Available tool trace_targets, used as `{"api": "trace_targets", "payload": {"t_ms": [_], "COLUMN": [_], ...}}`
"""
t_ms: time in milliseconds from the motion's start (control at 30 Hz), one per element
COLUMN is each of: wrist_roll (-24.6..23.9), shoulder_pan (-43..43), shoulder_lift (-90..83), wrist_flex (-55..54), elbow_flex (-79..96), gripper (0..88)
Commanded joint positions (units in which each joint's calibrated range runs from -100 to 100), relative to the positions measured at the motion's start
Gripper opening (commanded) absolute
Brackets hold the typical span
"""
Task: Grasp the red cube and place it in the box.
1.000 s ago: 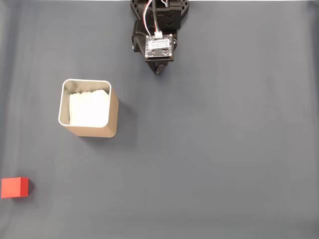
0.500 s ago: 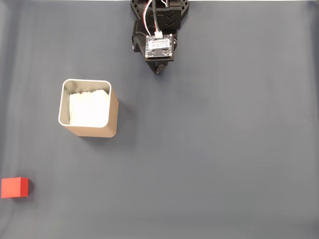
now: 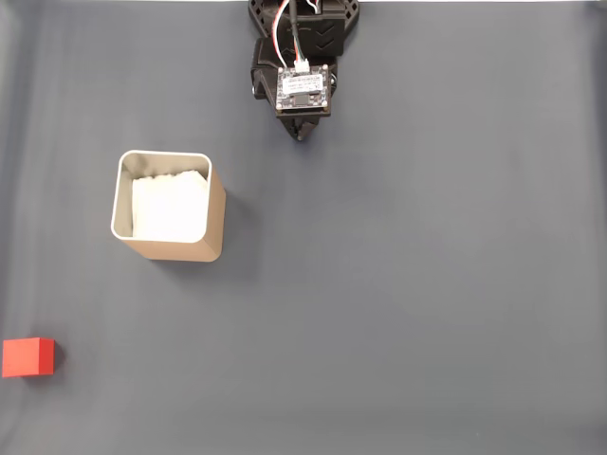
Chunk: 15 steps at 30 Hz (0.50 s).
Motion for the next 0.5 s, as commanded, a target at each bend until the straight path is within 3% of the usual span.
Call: {"api": "trace_targets", "payload": {"t_ms": [0,300,467], "wrist_roll": [0.1,1.1,-0.6], "shoulder_pan": [-0.1,-0.3,-0.3], "shoulder_lift": [-0.3,-0.3,-0.3], "wrist_flex": [1.0,-0.3,-13.3], "elbow_flex": [0.5,0.5,0.5], "gripper": [0.3,0.3,0.3]}}
